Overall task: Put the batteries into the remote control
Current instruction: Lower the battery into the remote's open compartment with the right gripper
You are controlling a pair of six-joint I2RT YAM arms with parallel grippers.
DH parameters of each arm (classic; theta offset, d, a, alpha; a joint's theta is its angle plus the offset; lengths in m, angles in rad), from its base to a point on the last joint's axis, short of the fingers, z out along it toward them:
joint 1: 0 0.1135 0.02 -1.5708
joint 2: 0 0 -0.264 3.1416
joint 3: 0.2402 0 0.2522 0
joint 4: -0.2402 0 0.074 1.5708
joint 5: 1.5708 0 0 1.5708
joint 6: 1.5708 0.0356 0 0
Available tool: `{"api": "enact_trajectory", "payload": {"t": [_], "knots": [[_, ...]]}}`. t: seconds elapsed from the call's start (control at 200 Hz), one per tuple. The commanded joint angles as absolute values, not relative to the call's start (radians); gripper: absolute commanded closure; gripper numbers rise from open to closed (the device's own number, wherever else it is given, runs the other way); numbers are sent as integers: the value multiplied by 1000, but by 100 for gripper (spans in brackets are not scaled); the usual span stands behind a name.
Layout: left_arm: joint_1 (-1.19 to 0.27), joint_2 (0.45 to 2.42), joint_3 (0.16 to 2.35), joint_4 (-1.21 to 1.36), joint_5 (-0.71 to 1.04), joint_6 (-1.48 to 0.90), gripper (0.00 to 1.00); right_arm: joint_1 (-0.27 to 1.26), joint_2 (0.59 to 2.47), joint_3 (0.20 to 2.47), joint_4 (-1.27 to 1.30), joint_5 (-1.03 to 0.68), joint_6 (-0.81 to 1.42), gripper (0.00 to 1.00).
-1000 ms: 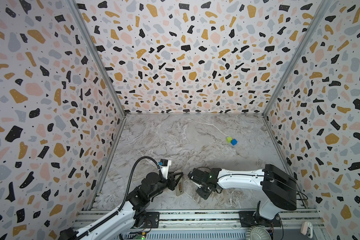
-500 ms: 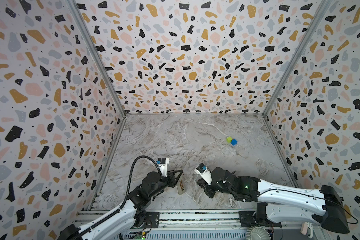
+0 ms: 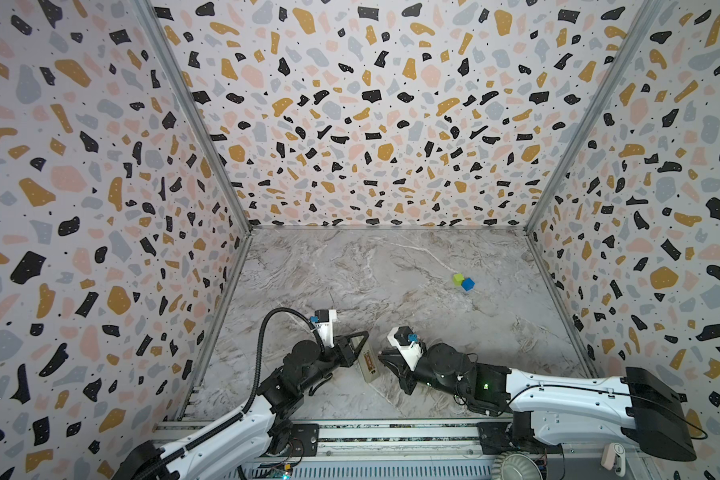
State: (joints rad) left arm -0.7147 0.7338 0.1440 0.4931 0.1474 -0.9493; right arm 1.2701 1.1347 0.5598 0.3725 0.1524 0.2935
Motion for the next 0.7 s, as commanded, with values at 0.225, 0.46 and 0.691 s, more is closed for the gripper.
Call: {"api": "enact_trajectory", "payload": {"t": [0.225, 0.46, 0.691], "knots": [[-721, 728, 168, 574, 133, -976, 100, 1272, 1233, 582, 531, 170, 291, 100], [-721, 722, 161, 578, 136, -977, 100, 1268, 1289, 591, 570, 158, 304, 100], [-721, 719, 155, 587, 135, -982, 100, 1257, 1326, 596, 606, 136, 314, 100]]}}
